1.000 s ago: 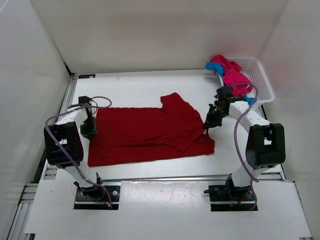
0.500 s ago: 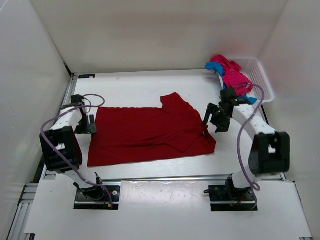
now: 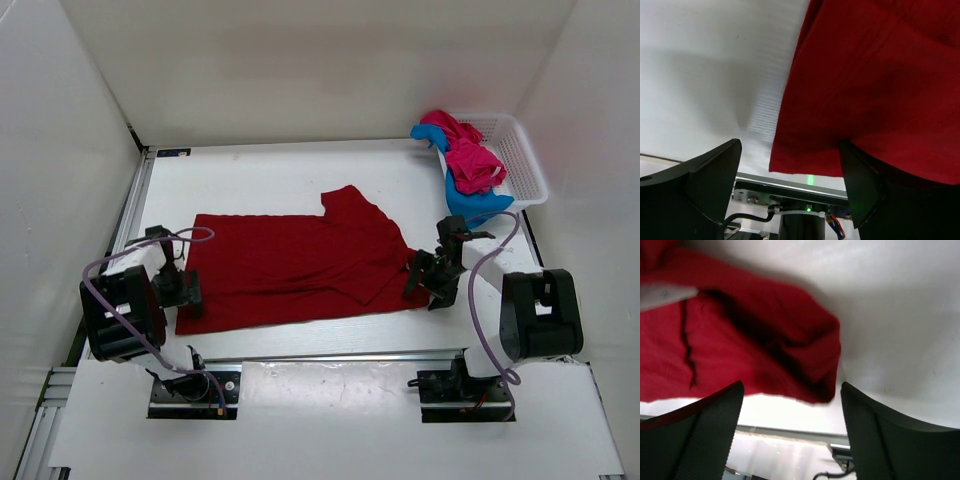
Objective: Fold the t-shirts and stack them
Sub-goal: Fold the flattened tshirt in 1/3 of the way
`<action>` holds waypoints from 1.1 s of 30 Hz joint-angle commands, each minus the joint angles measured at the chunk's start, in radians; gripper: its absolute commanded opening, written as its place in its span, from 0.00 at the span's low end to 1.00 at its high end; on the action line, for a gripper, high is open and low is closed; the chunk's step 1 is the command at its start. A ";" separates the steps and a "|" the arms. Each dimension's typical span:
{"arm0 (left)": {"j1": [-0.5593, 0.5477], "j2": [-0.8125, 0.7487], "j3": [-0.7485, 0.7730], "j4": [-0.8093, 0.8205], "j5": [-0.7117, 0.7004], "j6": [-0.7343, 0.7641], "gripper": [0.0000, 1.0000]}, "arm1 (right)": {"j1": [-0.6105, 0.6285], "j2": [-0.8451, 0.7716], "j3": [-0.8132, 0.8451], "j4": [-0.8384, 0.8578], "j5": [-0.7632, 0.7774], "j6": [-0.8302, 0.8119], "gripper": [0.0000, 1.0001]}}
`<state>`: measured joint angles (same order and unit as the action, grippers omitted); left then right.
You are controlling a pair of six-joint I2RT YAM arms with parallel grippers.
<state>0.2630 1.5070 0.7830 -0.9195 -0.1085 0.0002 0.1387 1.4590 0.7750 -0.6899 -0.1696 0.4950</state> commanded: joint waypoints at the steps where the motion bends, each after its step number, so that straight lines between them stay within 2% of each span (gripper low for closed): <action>1: -0.001 0.013 0.001 0.070 0.062 0.000 0.87 | -0.011 0.035 -0.016 0.095 -0.040 0.010 0.78; 2: -0.001 0.025 0.012 0.070 0.073 0.000 0.83 | -0.011 0.035 -0.028 0.104 -0.041 0.010 0.73; 3: -0.001 0.025 0.012 0.070 0.073 0.000 0.77 | -0.011 0.047 -0.028 0.113 -0.057 0.019 0.56; 4: -0.010 0.038 0.012 0.079 0.087 0.000 0.66 | -0.011 0.047 -0.037 0.113 -0.057 0.019 0.47; 5: -0.010 0.047 0.012 0.079 0.096 0.000 0.61 | -0.011 0.047 -0.046 0.113 -0.057 0.028 0.38; 6: -0.010 0.047 0.012 0.079 0.116 0.000 0.53 | -0.020 0.038 -0.046 0.113 -0.048 0.037 0.19; 7: -0.010 0.047 0.012 0.079 0.116 0.000 0.43 | -0.021 0.022 -0.060 0.113 -0.048 0.037 0.11; 8: -0.010 0.047 0.001 0.079 0.116 0.000 0.17 | -0.021 0.009 -0.075 0.113 -0.048 0.046 0.06; 9: -0.010 0.038 0.001 0.079 0.116 0.000 0.10 | -0.030 -0.018 -0.085 0.113 -0.048 0.047 0.01; 11: -0.010 0.018 -0.010 0.070 0.102 0.000 0.10 | -0.030 -0.058 -0.105 0.076 -0.059 0.080 0.00; 15: 0.040 -0.066 -0.010 0.030 0.034 0.000 0.10 | -0.030 -0.248 -0.222 -0.003 -0.090 0.158 0.00; 19: 0.041 -0.087 -0.001 0.007 -0.037 0.000 0.10 | -0.030 -0.397 -0.305 -0.071 -0.100 0.223 0.00; 20: 0.041 -0.087 -0.001 -0.008 -0.037 0.000 0.26 | -0.030 -0.417 -0.318 -0.083 -0.090 0.234 0.00; 21: 0.041 -0.087 0.008 -0.021 -0.037 0.000 0.40 | -0.030 -0.445 -0.318 -0.083 -0.090 0.244 0.11; 23: 0.031 -0.087 0.021 -0.030 -0.051 0.000 0.58 | -0.030 -0.456 -0.330 -0.108 -0.080 0.244 0.25; 24: 0.031 -0.087 0.031 -0.030 -0.075 0.000 0.69 | -0.030 -0.456 -0.330 -0.117 -0.080 0.244 0.48; 25: 0.019 -0.096 0.032 -0.030 -0.092 0.000 0.69 | -0.030 -0.465 -0.330 -0.117 -0.080 0.234 0.54; 28: -0.011 -0.166 0.084 -0.004 -0.212 0.000 0.71 | -0.030 -0.512 -0.316 -0.158 -0.067 0.224 0.57; 31: -0.114 -0.261 0.169 0.070 -0.328 0.000 0.71 | -0.030 -0.551 -0.240 -0.215 -0.007 0.203 0.58; 33: -0.186 -0.300 0.273 0.082 -0.329 0.000 0.69 | -0.030 -0.551 -0.153 -0.243 0.024 0.169 0.58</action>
<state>0.1677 1.3037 0.9131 -0.9207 -0.3286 -0.0006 0.1123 0.9215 0.4961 -0.8700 -0.2115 0.7010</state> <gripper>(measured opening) 0.702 0.581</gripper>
